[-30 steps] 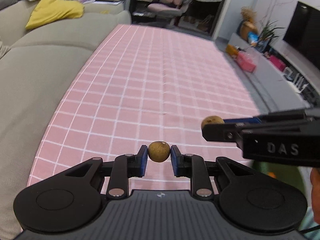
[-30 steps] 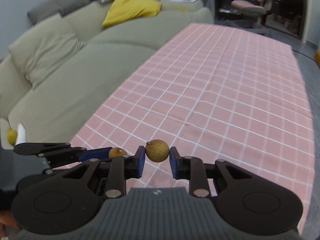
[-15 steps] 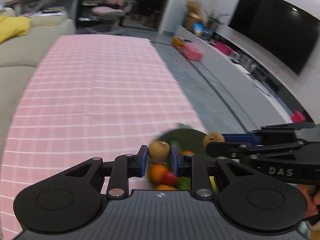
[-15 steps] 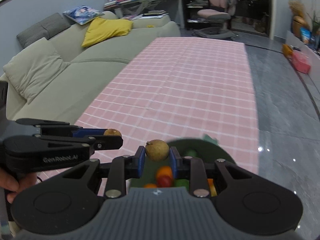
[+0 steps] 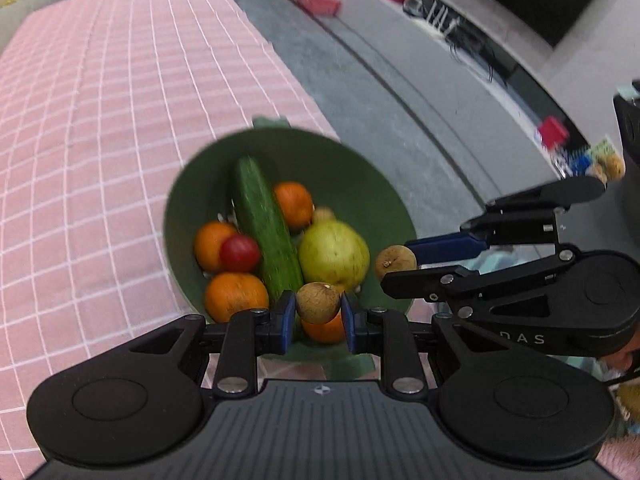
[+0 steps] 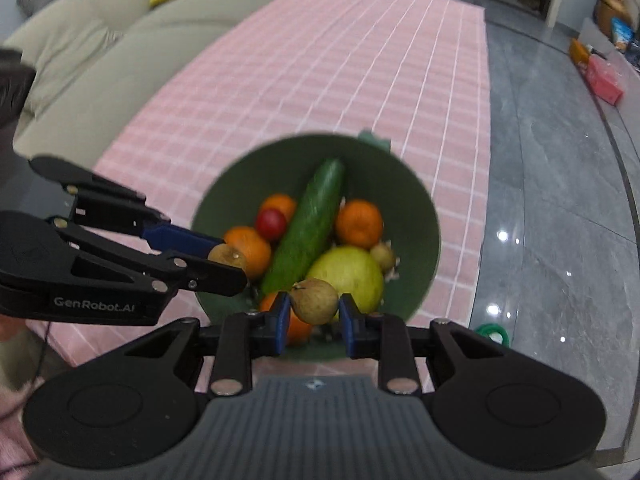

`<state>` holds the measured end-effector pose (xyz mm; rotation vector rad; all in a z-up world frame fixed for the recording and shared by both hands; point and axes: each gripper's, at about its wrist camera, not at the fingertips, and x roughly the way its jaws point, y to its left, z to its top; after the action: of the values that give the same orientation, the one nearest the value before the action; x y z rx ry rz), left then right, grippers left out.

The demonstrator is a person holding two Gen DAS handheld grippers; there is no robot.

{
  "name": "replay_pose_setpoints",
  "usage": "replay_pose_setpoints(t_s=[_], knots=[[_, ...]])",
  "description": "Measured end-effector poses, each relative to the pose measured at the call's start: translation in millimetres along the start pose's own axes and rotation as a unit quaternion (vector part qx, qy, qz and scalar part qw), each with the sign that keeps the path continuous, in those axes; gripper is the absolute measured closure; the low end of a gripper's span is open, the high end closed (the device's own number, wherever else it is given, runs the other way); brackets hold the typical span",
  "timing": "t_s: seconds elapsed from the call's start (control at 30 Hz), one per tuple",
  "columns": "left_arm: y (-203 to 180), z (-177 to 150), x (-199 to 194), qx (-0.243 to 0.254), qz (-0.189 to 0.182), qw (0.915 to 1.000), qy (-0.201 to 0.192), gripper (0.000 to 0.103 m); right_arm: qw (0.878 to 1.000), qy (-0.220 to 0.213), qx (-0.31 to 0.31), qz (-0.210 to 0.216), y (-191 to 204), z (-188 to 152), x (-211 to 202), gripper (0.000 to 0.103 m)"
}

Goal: Organize fruits
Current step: 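Carry both held longans over the green colander, then open the left gripper over the colander while the right gripper releases its longan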

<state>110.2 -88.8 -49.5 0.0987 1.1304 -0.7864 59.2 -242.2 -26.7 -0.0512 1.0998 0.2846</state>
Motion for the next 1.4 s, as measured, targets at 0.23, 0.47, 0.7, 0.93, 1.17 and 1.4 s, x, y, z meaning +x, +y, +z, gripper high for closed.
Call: replay_pose_setpoints(t_s=[0.23, 0.47, 0.7, 0.93, 1.17, 1.4], knots=[[-1.0, -4.3, 18.2, 0.009, 0.02, 0.9991, 0.037, 0.076, 0.999, 0.035, -0.026, 0.004, -0.8, -0.7, 18.3, 0.081], [-5.9, -4.7, 31.8, 0.033, 0.045, 0.9962, 0.067, 0.076, 0.997, 0.06, -0.047, 0.002, -0.5, -1.6, 31.9, 0.081], [-5.1, -6.3, 36.9, 0.036, 0.046, 0.996, 0.067, 0.075, 0.996, 0.071, -0.057, 0.009, 2.1, -1.0, 37.8, 0.08], [-6.9, -7.7, 32.6, 0.04, 0.043, 0.9964, 0.061, 0.06, 0.996, 0.069, -0.055, 0.01, 1.4, 0.2, 36.6, 0.079], [-6.6, -6.6, 6.0, 0.037, 0.064, 0.9968, 0.031, 0.058, 0.997, 0.049, -0.057, -0.012, 4.4, 3.6, 13.2, 0.063], [-1.3, -12.4, -53.0, -0.003, 0.099, 0.9923, -0.074, 0.053, 0.998, -0.047, -0.036, -0.036, 13.0, 11.0, -38.6, 0.05]])
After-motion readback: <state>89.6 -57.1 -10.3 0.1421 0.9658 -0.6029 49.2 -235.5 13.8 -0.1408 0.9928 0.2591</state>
